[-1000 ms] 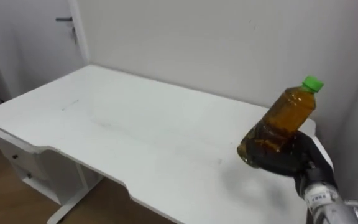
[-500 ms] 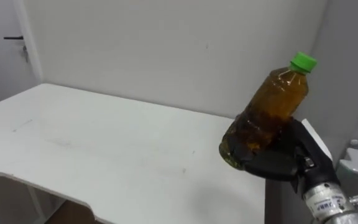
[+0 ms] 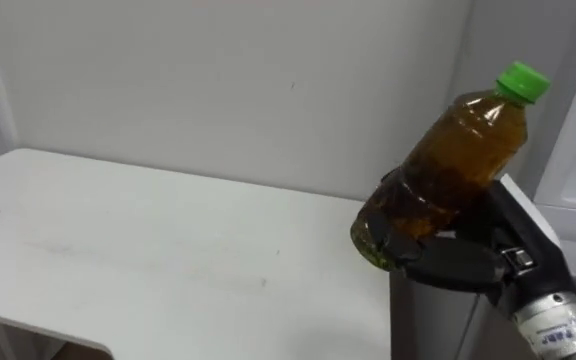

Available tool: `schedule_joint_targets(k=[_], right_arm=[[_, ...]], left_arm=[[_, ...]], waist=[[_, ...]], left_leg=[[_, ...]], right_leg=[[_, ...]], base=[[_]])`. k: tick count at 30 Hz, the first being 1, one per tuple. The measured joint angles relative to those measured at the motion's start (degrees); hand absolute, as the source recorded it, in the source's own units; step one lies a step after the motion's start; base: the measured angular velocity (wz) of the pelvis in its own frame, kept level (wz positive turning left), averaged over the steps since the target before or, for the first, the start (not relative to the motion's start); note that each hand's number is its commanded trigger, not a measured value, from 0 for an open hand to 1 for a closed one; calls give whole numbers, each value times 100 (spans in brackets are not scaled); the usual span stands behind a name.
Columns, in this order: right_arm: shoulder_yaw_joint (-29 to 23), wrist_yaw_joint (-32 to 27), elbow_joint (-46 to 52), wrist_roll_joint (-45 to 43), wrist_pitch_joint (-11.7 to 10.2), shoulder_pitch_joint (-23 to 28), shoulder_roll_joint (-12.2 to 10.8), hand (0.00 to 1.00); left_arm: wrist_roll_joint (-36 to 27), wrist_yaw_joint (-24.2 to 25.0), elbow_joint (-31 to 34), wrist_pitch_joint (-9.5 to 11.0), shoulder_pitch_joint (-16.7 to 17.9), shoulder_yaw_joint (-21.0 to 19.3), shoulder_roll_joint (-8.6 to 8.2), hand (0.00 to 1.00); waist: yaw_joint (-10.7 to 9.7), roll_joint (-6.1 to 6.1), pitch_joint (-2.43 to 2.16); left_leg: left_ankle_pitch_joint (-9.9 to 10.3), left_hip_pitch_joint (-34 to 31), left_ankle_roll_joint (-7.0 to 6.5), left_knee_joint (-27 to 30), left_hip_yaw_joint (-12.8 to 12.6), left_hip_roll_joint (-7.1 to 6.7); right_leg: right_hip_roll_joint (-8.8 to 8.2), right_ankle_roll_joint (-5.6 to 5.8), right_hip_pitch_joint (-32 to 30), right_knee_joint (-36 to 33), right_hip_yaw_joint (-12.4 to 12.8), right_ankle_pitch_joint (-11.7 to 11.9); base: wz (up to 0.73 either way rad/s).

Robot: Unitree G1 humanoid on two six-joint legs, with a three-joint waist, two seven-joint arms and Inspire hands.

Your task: Put the bottle in the upper fridge

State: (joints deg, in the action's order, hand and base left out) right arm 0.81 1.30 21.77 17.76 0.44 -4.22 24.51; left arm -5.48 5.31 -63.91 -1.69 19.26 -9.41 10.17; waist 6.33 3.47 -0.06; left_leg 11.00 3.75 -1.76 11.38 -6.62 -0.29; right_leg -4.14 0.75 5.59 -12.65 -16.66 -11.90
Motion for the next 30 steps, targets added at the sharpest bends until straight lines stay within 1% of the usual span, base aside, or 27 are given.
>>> schedule_joint_targets(k=[1, 2, 3, 4, 5, 6, 8, 11, 12, 14, 16, 18, 22, 24, 27, 30], right_arm=[[0, 25, 53, 1, 0, 12, 0, 100], [-1, 48, 166, 6, 0, 44, 0, 100], [-5, 89, 238, 5, 0, 51, 1, 100], [-16, 102, 267, 1, 0, 57, 1, 100], [-110, 135, 350, 0, 0, 113, 1, 100], [-195, 142, 403, -1, 0, 124, 0, 100], [-337, 142, 445, 5, 0, 127, 1, 100], [-604, 137, 446, 28, -1, 128, 1, 100], [-708, 134, 447, 25, -1, 138, 1, 100], [-880, 133, 477, 23, -2, 201, 1, 100], [-1110, 69, 588, 28, -2, 404, 2, 100], [-1311, -86, 600, 37, -6, 563, 2, 100], [-1632, -268, 600, 29, -6, 658, 1, 100], [-1833, -454, 597, 30, -6, 698, 1, 100], [-1914, -593, 596, 27, -20, 751, 1, 100], [-1922, -679, 597, 30, -29, 820, 0, 100]], left_arm=[[-1, 1, 6, 4, 3, 0, 0, 0], [-2, 3, 7, 21, 2, 1, 5, 0], [0, 16, 3, 46, 12, 2, 16, 0], [2, 22, 3, 48, 15, 2, 18, 0], [3, 40, 10, 59, 13, 2, 17, 0], [3, 50, 3, 84, 22, 2, 16, 0], [3, 51, -19, 88, 45, 0, 21, 0], [-4, 47, -21, 89, 50, -1, 26, 0], [1, 46, -26, 96, 48, -6, 25, 0], [-1, 45, -39, 102, 49, -121, 21, 0], [-1, 42, -60, 135, 58, -241, 16, 0], [-4, 35, -105, 143, 68, -348, -3, 0], [-14, 35, -267, 192, 93, -427, -8, 0], [-14, 34, -311, 208, 110, -493, -14, 0], [-13, 33, -351, 209, 162, -522, -15, 0], [-14, 31, -368, 208, 171, -565, -16, 0]], waist=[[-22, 1, 0], [-49, 0, 0], [-138, 5, 2], [-164, 7, -1], [-212, 10, -3], [-206, 8, -4], [-210, 1, 1], [-293, -6, 3], [-299, -26, 5], [-303, -34, -10], [-321, -32, -11], [-405, -33, -17], [-493, -22, -21], [-526, 10, -17], [-586, 42, -20], [-599, 66, -18]], left_leg=[[4, 0, 5, -1, -37, 12], [21, -2, 18, 4, -126, 47], [30, -4, 29, 15, -137, 60], [31, -3, 32, 15, -142, 64], [43, 7, 40, 16, -209, 84], [55, 19, 49, 17, -280, 112], [74, 23, 64, 24, -371, 157], [86, 66, 76, 24, -437, 176], [101, 82, 83, 24, -474, 188], [112, 80, 90, 27, -563, 214], [112, 73, 92, 24, -574, 220], [115, 85, 96, 21, -577, 221], [116, 107, 99, 16, -582, 220], [117, 133, 100, 14, -587, 221], [130, 184, 115, 5, -614, 232], [136, 191, 125, 9, -671, 252]], right_leg=[[9, -4, -11, -1, 36, 2], [34, -22, -15, 0, 86, 16], [45, -31, -13, 0, 92, 22], [50, -31, -13, 0, 97, 23], [64, -35, -40, -1, 141, 25], [93, -54, -64, -1, 242, 37], [125, -76, -74, 4, 289, 74], [149, -83, -97, 5, 373, 78], [162, -90, -116, 4, 415, 83], [175, -108, -156, 1, 495, 96], [180, -110, -164, 2, 498, 99], [179, -110, -161, 1, 511, 99], [182, -110, -168, -3, 533, 99], [191, -110, -159, -6, 545, 99], [216, -110, -126, -3, 572, 99], [227, -117, -142, 5, 605, 102]], base=[[-26], [-26], [-19], [-9], [-21], [-30], [-31], [-16], [-18], [-20], [-8], [0], [-3], [-3], [-7], [-9]])
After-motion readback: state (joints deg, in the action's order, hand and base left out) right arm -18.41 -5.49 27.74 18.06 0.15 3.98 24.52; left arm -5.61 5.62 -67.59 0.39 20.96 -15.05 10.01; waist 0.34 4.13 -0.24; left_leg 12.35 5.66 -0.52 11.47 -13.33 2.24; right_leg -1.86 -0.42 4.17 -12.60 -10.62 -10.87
